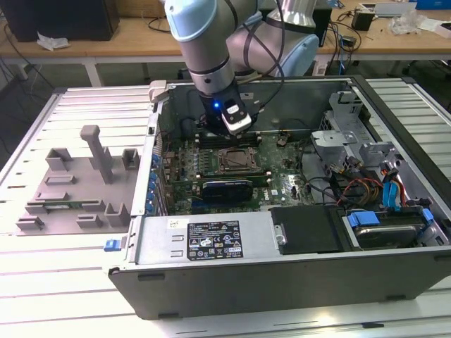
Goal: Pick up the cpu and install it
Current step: 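Install the first cpu locking lever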
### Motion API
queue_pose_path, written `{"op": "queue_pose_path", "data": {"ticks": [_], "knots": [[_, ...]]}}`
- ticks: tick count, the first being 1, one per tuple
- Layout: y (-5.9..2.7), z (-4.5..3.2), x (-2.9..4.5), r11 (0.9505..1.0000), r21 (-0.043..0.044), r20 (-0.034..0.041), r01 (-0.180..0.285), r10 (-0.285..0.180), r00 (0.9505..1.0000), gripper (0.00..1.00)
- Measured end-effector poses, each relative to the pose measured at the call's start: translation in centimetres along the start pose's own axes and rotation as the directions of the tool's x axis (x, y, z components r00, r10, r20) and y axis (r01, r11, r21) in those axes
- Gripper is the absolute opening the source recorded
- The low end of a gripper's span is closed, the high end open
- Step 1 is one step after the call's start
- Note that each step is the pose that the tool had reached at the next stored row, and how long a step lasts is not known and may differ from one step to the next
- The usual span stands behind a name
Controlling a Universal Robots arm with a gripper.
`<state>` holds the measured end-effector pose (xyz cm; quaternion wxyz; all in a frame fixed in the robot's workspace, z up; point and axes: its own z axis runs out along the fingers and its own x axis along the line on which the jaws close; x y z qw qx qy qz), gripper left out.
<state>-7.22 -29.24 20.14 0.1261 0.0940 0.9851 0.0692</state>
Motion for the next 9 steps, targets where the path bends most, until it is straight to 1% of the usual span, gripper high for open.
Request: {"op": "queue_pose_path", "data": {"ticks": [9], "knots": [[-0.06,0.27,0.06,1.0000,0.0024,0.0007,-0.003,0.003,1.0000,0.11]]}}
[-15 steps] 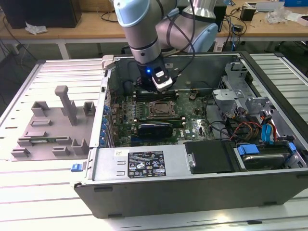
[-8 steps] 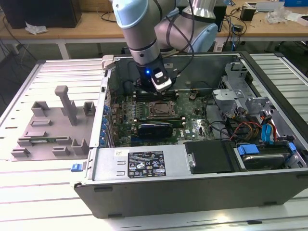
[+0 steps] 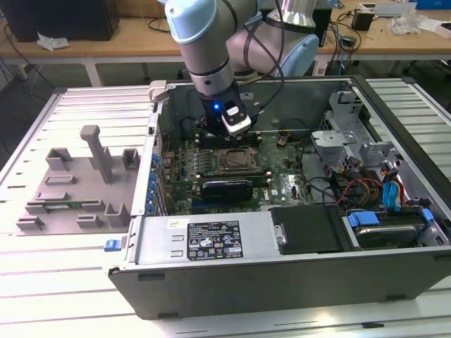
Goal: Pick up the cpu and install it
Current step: 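Install the first cpu locking lever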
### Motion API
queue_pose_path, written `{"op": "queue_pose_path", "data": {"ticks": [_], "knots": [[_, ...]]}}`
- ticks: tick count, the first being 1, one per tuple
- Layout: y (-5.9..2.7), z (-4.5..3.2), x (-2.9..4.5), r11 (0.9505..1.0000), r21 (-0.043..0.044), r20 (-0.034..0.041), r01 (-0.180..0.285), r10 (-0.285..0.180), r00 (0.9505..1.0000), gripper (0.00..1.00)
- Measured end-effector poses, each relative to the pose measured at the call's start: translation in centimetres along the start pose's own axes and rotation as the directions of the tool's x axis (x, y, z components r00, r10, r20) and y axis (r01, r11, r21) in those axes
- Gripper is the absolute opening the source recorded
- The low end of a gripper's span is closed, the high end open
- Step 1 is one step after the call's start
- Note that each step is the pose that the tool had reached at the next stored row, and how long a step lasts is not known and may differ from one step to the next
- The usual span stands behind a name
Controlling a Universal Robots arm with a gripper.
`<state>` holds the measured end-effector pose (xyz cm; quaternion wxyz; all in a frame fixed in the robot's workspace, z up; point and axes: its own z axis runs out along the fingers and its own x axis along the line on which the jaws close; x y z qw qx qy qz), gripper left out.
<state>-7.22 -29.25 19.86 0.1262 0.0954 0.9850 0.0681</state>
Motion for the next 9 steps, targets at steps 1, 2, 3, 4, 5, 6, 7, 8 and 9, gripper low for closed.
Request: {"op": "queue_pose_path", "data": {"ticks": [1,2,3,4,5,6,7,8,9], "knots": [[0.00,0.00,0.00,1.0000,0.0000,0.0000,0.000,0.000,1.0000,0.11],[0.00,0.01,0.00,1.0000,-0.0001,0.0001,0.000,0.000,1.0000,0.11],[0.00,0.01,-0.01,1.0000,-0.0001,0.0001,0.000,0.000,1.0000,0.11],[0.01,0.05,-0.06,1.0000,-0.0003,0.0001,0.000,0.000,1.0000,0.11],[0.03,0.08,-0.15,1.0000,-0.0003,-0.0002,0.000,0.000,1.0000,0.11],[0.04,0.10,-0.25,1.0000,0.0000,-0.0008,-0.001,0.001,1.0000,0.11],[0.05,0.14,-0.37,1.0000,0.0003,-0.0014,-0.001,0.001,1.0000,0.11],[0.05,0.16,-0.41,1.0000,0.0004,-0.0015,-0.001,0.001,1.0000,0.11],[0.05,0.17,-0.44,1.0000,0.0006,-0.0015,-0.001,0.001,1.0000,0.11]]}}
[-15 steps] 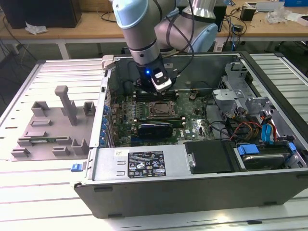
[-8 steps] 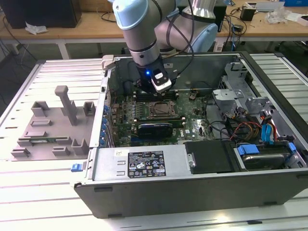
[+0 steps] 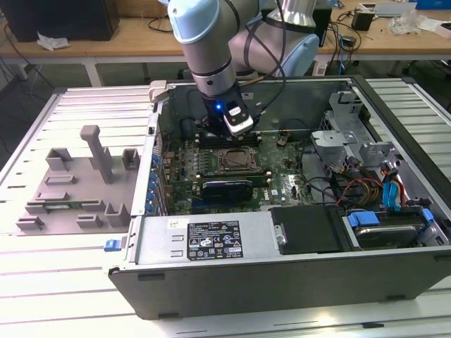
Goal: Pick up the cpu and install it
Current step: 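Install the first cpu locking lever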
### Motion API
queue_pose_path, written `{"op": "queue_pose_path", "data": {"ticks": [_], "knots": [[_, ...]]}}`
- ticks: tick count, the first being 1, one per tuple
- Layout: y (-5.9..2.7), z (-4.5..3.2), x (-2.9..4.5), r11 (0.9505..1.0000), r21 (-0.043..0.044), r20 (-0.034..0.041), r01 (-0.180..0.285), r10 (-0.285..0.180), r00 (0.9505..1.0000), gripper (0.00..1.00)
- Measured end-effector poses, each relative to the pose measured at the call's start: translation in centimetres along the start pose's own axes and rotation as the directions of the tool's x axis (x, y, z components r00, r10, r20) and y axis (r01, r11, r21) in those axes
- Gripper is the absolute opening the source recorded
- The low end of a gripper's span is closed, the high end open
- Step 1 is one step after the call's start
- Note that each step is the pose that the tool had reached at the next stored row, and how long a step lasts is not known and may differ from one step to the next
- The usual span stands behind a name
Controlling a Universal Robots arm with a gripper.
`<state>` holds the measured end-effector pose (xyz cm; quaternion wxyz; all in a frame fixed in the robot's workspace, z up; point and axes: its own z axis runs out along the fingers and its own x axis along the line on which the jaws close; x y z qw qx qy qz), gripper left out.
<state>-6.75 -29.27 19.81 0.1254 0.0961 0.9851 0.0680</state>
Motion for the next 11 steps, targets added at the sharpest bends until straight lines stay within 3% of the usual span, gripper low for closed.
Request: {"op": "queue_pose_path", "data": {"ticks": [11], "knots": [[-0.03,0.19,0.03,1.0000,0.0052,0.0012,0.001,-0.001,1.0000,0.11]]}}
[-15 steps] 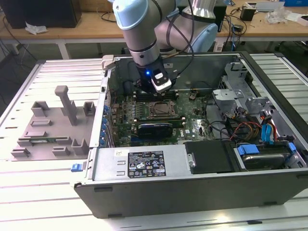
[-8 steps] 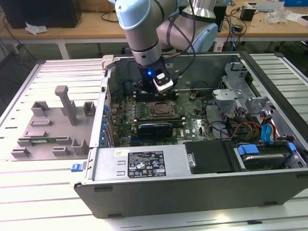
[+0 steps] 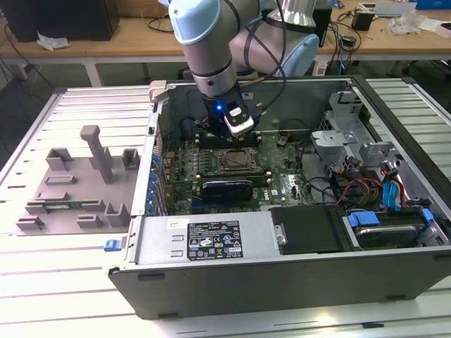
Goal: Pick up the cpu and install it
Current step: 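Install the first cpu locking lever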
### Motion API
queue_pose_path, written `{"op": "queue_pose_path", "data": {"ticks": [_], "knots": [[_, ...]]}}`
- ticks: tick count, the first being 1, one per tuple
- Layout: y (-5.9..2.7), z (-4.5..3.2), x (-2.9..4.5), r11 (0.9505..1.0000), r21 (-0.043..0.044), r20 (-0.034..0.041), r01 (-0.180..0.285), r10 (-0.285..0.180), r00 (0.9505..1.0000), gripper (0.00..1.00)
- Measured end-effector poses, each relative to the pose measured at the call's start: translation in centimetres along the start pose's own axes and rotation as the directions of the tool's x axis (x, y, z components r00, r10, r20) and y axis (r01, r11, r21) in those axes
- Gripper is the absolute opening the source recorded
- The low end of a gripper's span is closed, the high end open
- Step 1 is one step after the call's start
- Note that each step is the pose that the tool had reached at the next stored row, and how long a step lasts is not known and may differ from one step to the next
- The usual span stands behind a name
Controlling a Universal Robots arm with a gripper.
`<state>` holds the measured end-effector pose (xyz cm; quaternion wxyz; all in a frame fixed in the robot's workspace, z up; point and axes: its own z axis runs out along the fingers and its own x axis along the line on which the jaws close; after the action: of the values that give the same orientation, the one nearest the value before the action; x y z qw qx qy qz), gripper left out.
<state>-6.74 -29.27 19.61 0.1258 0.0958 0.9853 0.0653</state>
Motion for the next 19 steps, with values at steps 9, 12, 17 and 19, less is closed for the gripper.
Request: {"op": "queue_pose_path", "data": {"ticks": [9,12,17,19], "knots": [[0.01,0.11,-0.24,1.0000,-0.0009,-0.0006,0.000,0.000,1.0000,0.11],[0.02,0.11,-0.25,1.0000,-0.0077,-0.0016,-0.002,0.002,1.0000,0.11],[0.13,-0.64,-0.43,1.0000,-0.0075,-0.0017,-0.002,0.002,1.0000,0.11],[0.18,-0.99,-0.51,1.0000,-0.0074,-0.0017,-0.003,0.003,1.0000,0.11]]}}
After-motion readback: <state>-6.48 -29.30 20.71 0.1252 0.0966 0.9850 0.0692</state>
